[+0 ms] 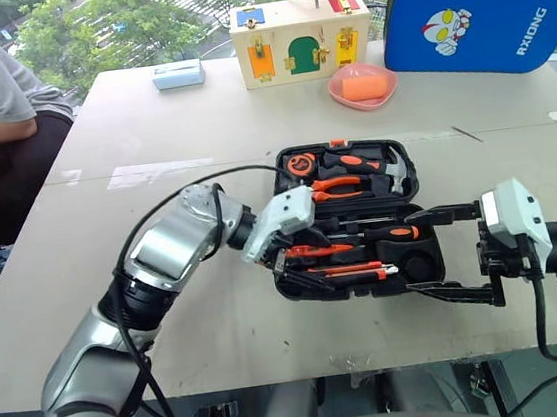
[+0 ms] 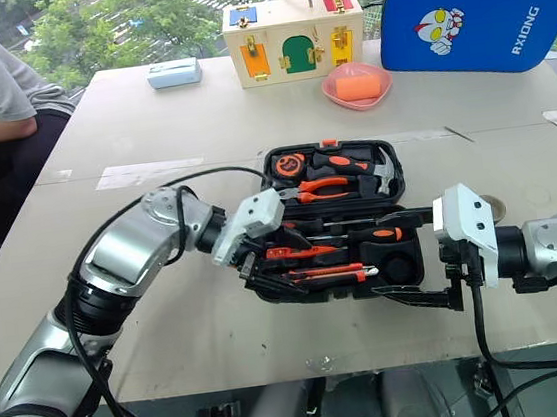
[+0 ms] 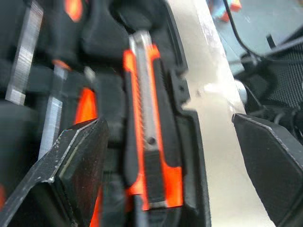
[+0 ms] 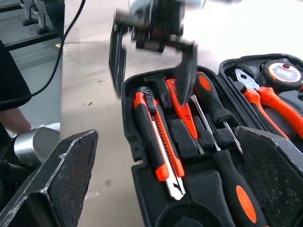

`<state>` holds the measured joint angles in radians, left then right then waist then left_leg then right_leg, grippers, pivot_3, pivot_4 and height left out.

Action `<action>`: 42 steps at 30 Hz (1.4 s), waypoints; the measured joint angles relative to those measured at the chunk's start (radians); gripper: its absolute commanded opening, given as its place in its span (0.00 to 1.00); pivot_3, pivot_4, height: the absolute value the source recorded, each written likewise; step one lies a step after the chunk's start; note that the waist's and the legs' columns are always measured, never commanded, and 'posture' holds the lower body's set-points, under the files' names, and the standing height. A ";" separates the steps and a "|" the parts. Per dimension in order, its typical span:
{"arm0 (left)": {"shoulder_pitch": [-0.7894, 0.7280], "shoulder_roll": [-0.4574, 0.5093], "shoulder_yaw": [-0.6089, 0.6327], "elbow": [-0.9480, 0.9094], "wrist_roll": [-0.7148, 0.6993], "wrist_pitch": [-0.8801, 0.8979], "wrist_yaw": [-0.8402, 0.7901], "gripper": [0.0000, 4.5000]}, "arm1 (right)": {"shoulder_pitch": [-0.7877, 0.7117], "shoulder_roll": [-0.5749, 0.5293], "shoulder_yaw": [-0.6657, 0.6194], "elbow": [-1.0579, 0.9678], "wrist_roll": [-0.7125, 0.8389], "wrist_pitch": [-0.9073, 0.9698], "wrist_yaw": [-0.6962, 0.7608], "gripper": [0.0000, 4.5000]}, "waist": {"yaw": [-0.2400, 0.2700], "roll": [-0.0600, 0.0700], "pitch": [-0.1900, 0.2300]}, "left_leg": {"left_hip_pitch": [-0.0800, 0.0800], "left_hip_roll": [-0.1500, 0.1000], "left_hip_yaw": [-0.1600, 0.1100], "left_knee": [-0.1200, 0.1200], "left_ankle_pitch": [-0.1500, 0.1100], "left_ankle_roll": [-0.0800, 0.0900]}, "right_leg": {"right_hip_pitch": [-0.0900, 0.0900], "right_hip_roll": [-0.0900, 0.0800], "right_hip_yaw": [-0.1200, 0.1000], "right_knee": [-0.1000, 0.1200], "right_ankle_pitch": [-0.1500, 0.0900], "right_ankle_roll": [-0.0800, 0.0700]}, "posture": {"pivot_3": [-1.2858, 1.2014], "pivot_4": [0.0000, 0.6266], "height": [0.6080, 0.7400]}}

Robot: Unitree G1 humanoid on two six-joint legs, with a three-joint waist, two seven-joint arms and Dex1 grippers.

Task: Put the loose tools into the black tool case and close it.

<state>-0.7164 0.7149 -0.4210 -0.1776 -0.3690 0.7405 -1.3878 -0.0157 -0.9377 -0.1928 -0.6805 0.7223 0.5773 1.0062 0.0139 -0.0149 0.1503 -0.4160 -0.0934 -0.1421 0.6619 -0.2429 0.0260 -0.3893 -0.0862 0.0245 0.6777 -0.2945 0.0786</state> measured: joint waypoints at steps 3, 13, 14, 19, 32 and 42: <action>0.000 -0.010 -0.002 -0.002 -0.003 -0.003 0.007 0.39 | 0.009 0.001 0.002 0.022 -0.015 -0.017 0.014 1.00 | -0.002 0.000 0.000 | 0.000 0.000 0.000 0.000 0.000 0.000 | 0.000 0.000 0.000 0.000 0.000 0.000 | 0.52 0.24 0.96; 0.009 -0.008 -0.059 -0.001 0.044 -0.036 -0.003 0.01 | 0.044 0.003 0.006 0.028 -0.034 -0.040 0.031 1.00 | -0.001 0.000 0.000 | 0.000 0.000 0.000 0.000 0.000 0.000 | 0.000 0.000 0.000 0.000 0.000 0.000 | 0.52 0.24 0.96; 0.010 -0.007 -0.067 -0.001 0.052 -0.041 -0.005 0.01 | 0.046 0.003 0.006 0.028 -0.034 -0.041 0.032 1.00 | -0.001 0.000 0.000 | 0.000 0.000 0.000 0.000 0.000 0.000 | 0.000 0.000 0.000 0.000 0.000 0.000 | 0.52 0.24 0.96; 0.013 -0.013 -0.143 0.020 0.177 -0.146 0.034 0.01 | 0.051 0.003 0.006 0.025 -0.033 -0.041 0.025 1.00 | 0.000 0.001 -0.001 | 0.002 0.000 -0.001 0.000 0.000 0.000 | 0.003 0.000 -0.001 -0.001 0.000 0.000 | 0.52 0.24 0.96; 0.032 -0.021 -0.154 0.043 0.283 -0.295 0.033 0.01 | 0.068 0.004 0.005 0.025 -0.030 -0.037 0.007 1.00 | -0.001 0.002 -0.004 | 0.020 0.000 -0.002 -0.009 -0.003 0.005 | 0.020 -0.001 -0.002 -0.008 0.000 0.000 | 0.52 0.24 0.96; 0.021 -0.041 -0.064 0.086 0.172 -0.134 -0.016 0.01 | 0.076 0.004 -0.003 0.030 -0.034 -0.042 0.013 1.00 | -0.002 0.001 -0.001 | 0.017 -0.001 -0.003 -0.009 -0.002 0.003 | 0.018 0.000 -0.003 -0.008 -0.001 0.001 | 0.52 0.24 0.96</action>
<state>-0.6953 0.6736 -0.4846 -0.0918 -0.1969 0.6068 -1.4034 0.0604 -0.9333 -0.1953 -0.6508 0.6882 0.5356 1.0191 0.0122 -0.0136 0.1489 -0.3990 -0.0940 -0.1448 0.6527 -0.2447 0.0291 -0.3716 -0.0857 0.0217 0.6698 -0.2952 0.0791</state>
